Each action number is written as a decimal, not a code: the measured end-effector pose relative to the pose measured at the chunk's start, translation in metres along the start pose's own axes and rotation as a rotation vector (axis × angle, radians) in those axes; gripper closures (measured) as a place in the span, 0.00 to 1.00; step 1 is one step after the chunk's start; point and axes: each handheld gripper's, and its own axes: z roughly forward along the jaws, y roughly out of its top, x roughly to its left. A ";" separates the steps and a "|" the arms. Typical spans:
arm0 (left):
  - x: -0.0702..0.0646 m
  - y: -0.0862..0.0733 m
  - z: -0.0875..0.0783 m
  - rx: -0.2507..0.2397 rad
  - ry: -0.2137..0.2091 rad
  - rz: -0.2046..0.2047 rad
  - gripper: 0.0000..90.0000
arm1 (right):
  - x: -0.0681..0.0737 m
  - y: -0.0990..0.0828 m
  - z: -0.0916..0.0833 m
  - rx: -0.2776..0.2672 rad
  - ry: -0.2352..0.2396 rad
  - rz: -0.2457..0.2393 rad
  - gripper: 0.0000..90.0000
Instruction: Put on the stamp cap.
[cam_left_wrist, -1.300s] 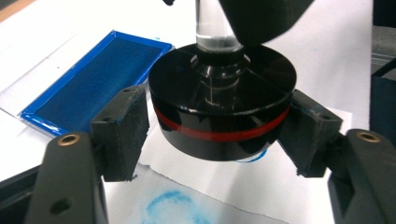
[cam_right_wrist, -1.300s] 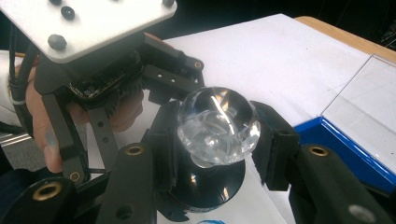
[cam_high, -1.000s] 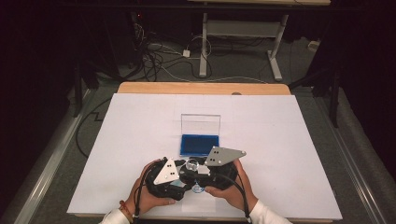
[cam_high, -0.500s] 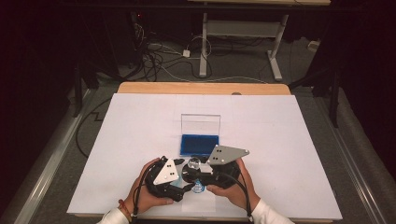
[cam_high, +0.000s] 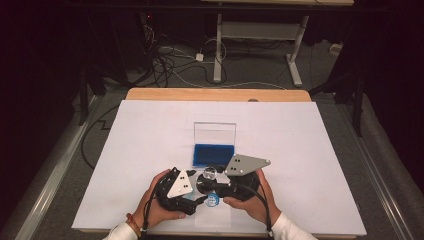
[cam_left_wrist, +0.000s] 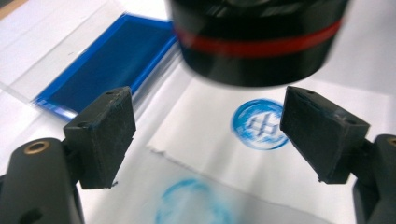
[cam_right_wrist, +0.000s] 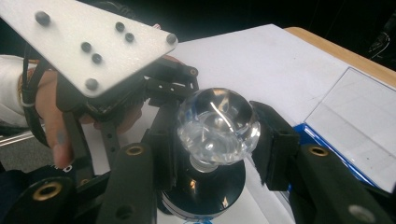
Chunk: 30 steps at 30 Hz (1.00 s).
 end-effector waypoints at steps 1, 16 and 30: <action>0.001 -0.001 -0.001 -0.008 0.002 -0.005 0.20 | 0.000 0.000 -0.001 0.000 0.000 -0.001 0.63; 0.014 -0.009 -0.024 -0.073 0.047 -0.048 0.22 | -0.005 0.003 -0.010 -0.010 -0.024 -0.021 0.63; 0.023 -0.022 -0.046 -0.070 0.120 -0.057 0.22 | -0.011 0.004 -0.019 -0.010 -0.035 -0.021 0.63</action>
